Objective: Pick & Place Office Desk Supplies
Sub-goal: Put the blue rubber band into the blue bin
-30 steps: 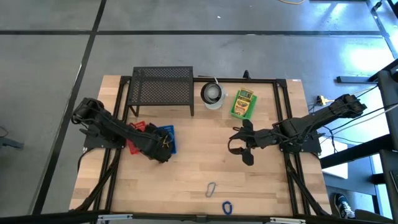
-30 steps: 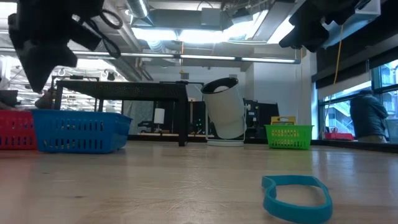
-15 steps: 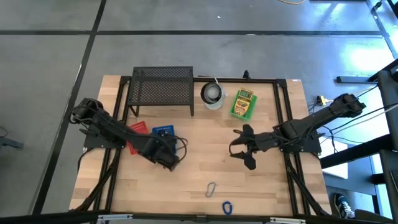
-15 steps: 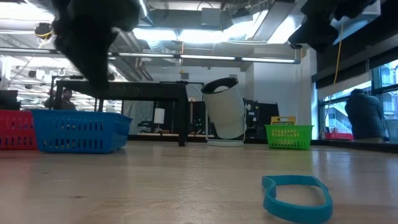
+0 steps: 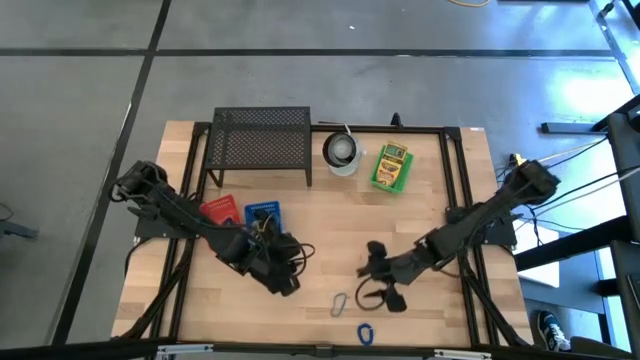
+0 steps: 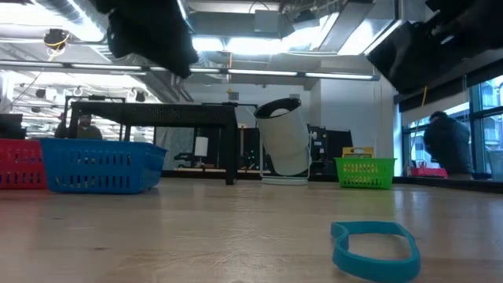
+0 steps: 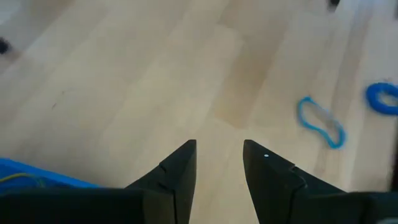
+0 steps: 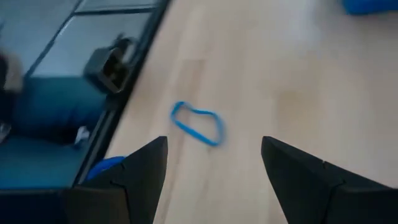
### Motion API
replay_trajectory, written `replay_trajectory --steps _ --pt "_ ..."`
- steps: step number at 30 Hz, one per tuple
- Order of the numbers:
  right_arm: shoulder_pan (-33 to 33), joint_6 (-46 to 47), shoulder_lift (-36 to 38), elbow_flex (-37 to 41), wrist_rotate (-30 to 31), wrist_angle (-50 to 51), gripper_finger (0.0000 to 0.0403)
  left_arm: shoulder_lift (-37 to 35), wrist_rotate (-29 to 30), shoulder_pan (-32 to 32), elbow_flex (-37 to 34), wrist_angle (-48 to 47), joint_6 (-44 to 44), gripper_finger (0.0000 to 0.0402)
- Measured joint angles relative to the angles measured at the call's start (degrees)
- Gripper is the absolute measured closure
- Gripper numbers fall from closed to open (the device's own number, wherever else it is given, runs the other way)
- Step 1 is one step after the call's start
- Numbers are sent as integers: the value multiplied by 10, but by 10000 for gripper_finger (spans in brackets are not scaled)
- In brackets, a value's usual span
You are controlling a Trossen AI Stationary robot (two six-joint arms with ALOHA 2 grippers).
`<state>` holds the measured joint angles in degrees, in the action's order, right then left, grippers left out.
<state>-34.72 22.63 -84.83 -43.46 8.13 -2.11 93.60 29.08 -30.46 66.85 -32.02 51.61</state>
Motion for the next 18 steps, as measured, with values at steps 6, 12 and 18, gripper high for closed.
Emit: replay_trajectory --steps 6,12,18 --pt "-5 -96 -102 0 -49 -130 140 1 2 -20 0 6 2 276" --pt "-4 -164 -186 0 -67 -227 140 1 16 -40 0 9 32 276" --pt "7 -209 -248 0 -54 -262 140 1 22 -52 0 14 55 276"
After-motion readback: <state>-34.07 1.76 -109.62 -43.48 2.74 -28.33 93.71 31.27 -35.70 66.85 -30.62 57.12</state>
